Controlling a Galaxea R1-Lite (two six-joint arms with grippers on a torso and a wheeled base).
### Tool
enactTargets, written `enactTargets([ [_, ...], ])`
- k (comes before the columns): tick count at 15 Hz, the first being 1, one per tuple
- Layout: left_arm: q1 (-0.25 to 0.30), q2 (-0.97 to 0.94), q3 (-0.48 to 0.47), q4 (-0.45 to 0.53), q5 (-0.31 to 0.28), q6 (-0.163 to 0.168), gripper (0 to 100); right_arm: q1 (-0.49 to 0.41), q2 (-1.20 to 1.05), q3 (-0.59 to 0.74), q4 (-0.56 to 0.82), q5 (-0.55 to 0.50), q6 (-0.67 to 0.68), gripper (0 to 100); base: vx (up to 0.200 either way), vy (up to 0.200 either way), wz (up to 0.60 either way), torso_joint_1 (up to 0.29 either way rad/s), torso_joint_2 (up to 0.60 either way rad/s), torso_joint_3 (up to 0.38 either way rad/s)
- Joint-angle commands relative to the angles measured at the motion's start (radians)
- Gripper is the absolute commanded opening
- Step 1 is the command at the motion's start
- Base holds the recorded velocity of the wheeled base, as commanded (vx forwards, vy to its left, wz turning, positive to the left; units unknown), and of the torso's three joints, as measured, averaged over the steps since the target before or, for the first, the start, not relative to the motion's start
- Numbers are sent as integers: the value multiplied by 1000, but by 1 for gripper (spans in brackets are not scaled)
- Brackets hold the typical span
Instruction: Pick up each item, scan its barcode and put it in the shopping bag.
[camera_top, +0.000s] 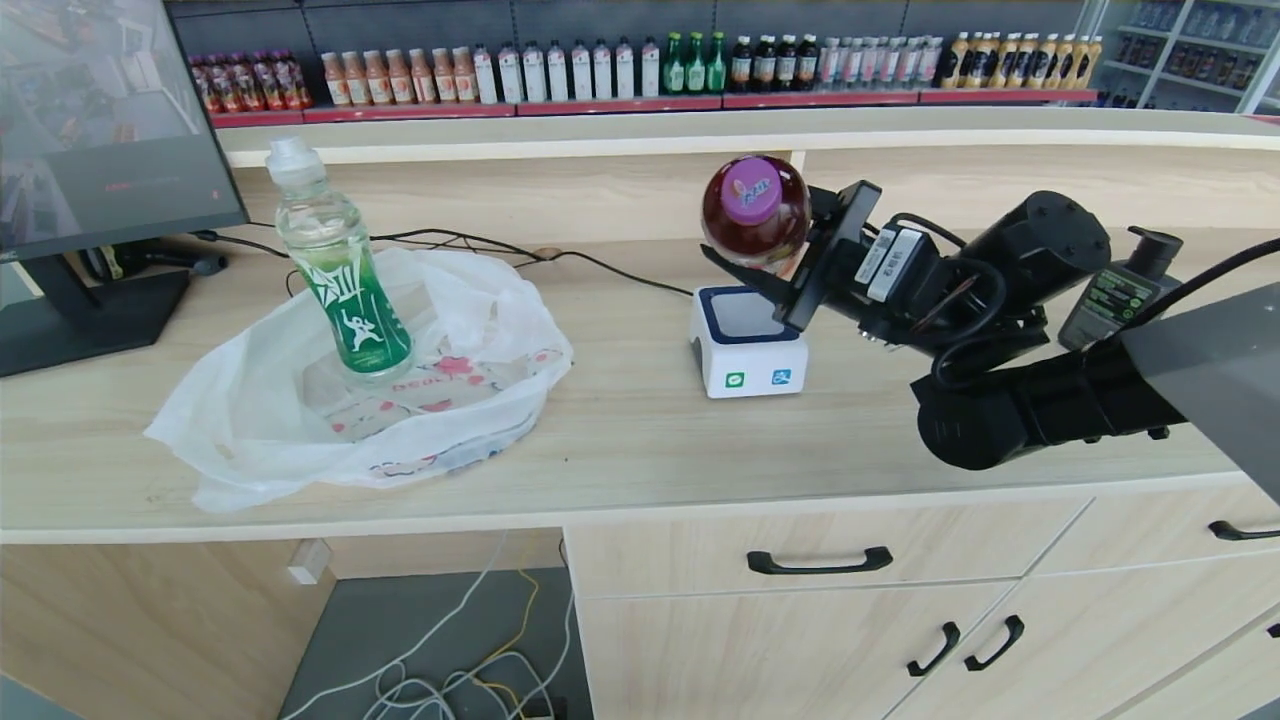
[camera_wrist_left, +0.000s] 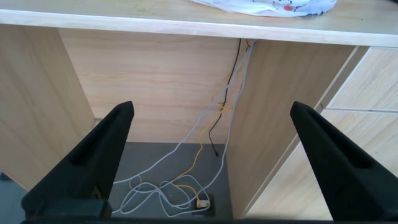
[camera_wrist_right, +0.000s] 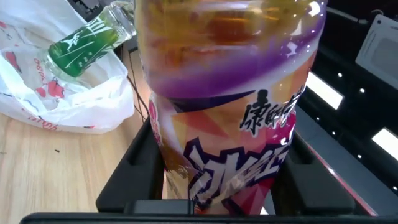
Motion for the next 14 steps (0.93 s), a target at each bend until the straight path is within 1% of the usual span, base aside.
enactTargets([
  [1,0,0,0,0,0,-1,100,1,14,5,-14,0,5,0,0,0,0,0,0,0],
  [4,0,0,0,0,0,0,100,26,37,-2,-41,5,8,0,0,0,0,0,0,0],
  [6,0,0,0,0,0,0,100,39,53,-4,-44,41,5,0,0,0,0,0,0,0],
  [14,0,0,0,0,0,0,100,27,72,-16,-44,45,5,0,0,0,0,0,0,0],
])
